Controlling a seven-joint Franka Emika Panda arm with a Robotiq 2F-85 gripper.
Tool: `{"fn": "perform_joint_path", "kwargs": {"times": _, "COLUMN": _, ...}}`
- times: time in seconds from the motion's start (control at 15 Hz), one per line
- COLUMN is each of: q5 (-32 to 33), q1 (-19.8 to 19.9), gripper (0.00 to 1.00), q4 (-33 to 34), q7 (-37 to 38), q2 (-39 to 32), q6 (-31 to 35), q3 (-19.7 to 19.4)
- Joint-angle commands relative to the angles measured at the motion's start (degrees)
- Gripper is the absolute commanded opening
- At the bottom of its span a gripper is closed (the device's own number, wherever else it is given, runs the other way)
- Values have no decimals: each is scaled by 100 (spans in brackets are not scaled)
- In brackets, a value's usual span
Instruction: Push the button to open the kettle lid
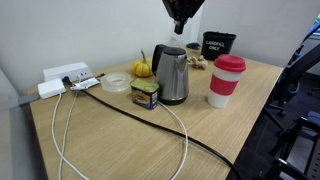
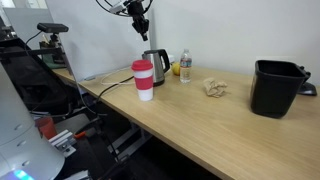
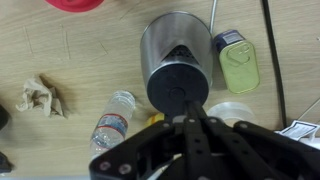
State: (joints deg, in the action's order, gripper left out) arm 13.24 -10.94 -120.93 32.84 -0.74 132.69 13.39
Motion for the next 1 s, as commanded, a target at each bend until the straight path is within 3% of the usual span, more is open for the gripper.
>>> {"fn": "perform_joint_path", "kwargs": {"times": 0.0, "q5": 298, "q1": -77, "gripper": 0, "q4": 174, "q7": 244, "q2": -293, "q6": 223, "q3": -74}}
{"fn": "perform_joint_path", "kwargs": {"times": 0.93, "q5": 569, "q1": -226, "gripper": 0, "q4": 115, "q7": 629, "q2": -601, "q6": 395, "q3": -319}}
